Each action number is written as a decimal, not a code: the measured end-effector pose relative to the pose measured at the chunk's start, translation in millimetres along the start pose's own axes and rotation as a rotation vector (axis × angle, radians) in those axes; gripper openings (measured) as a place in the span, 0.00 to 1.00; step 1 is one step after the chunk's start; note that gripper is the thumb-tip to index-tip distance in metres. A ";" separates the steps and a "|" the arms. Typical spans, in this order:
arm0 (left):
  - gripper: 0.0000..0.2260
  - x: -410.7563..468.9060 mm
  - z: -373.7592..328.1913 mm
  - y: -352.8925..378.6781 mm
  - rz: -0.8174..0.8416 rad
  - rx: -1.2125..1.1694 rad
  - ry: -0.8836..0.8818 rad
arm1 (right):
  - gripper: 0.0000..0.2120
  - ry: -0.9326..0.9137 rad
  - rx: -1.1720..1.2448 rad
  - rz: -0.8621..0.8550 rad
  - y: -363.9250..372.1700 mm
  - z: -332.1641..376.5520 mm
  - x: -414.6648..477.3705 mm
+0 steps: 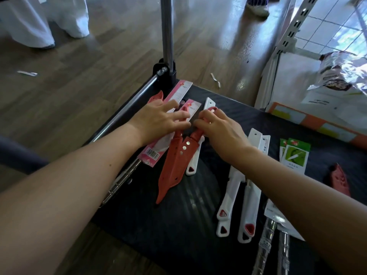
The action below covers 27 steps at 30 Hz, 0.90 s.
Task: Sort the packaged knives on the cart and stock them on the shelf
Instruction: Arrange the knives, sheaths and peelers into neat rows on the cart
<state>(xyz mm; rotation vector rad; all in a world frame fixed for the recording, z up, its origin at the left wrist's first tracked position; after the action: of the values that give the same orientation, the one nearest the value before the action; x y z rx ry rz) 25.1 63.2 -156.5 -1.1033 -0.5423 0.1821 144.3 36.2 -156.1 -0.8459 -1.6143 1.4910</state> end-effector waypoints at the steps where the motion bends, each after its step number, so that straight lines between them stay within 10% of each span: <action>1: 0.20 1.0 -3.9 -3.5 -0.019 -0.010 0.024 | 0.18 -0.027 -0.011 -0.021 -5.4 0.2 -4.6; 9: 0.27 6.0 -23.0 -21.4 -0.029 -0.041 0.046 | 0.20 0.029 -0.171 0.120 -33.5 -32.2 -74.2; 17: 0.17 37.1 -65.9 -44.7 0.039 -0.009 -0.290 | 0.14 0.410 -0.109 0.228 -58.4 -71.1 -155.5; 27: 0.12 81.4 -144.8 -53.0 0.316 -0.241 -0.449 | 0.08 1.086 0.637 -0.131 -57.0 -119.3 -235.9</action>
<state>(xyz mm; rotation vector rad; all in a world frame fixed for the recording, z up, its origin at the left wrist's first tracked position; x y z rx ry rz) 160.9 -43.5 -131.9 -1.3906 -0.8013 0.6641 364.8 -116.2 -119.8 -0.8939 -0.3533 1.0173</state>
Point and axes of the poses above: each hand's wrist, its own x-axis towards the middle knuckle, its own y-axis out of the palm, z = x × y, the point moved 6 cm from there along x, towards the middle knuckle, and after that the axes turned 6 degrees about -y, right-handed, at the moved point
